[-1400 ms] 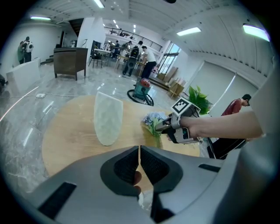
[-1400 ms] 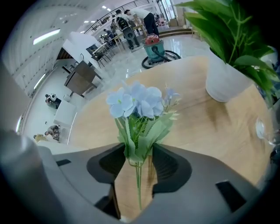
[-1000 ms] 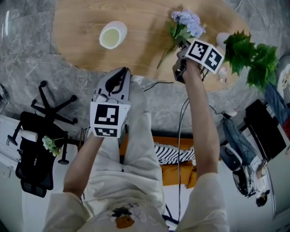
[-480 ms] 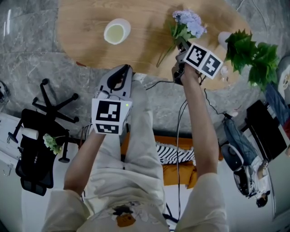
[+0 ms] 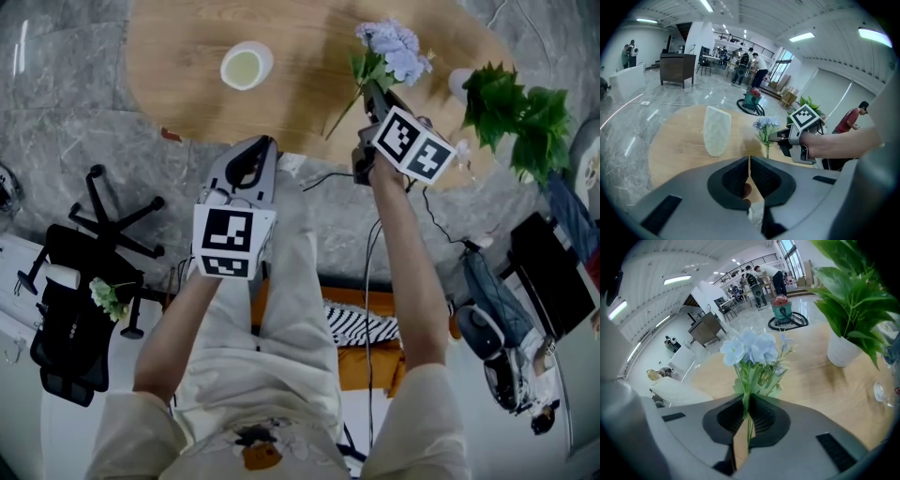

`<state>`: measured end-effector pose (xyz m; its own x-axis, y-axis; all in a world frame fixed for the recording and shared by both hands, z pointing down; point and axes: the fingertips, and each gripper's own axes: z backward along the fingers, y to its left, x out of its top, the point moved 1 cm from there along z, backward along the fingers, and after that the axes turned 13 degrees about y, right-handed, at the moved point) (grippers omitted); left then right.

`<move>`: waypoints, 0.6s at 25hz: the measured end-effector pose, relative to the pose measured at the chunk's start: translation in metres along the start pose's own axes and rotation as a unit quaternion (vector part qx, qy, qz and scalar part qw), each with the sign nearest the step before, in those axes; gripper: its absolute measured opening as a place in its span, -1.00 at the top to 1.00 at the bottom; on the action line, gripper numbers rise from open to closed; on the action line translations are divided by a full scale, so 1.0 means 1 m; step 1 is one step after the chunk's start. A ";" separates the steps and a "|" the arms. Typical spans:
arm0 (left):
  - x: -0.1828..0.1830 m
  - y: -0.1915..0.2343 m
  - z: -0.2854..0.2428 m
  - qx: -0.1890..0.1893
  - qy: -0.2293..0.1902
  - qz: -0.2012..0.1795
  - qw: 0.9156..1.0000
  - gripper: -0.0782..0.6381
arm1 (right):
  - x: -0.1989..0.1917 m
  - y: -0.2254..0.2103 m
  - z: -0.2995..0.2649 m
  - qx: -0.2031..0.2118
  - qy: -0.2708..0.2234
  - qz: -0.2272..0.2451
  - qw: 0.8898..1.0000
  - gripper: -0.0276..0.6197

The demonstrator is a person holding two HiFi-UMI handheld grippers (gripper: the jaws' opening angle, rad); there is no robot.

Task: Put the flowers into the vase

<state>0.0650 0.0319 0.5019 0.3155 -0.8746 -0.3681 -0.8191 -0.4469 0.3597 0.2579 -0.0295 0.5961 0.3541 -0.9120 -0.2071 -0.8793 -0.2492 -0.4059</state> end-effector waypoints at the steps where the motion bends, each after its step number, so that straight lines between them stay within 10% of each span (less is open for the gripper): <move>1: 0.000 0.000 0.002 0.000 -0.002 0.000 1.000 0.72 | 0.001 0.002 0.003 0.000 -0.008 0.004 1.000 0.86; 15: -0.012 0.000 0.016 0.005 -0.020 0.013 1.000 0.73 | 0.005 0.055 0.042 0.019 -0.089 0.138 0.986 0.86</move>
<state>0.0535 0.0450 0.4923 0.2744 -0.8777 -0.3928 -0.8318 -0.4216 0.3610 0.2249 -0.0341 0.5350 0.1572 -0.8706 -0.4663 -0.9386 0.0152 -0.3447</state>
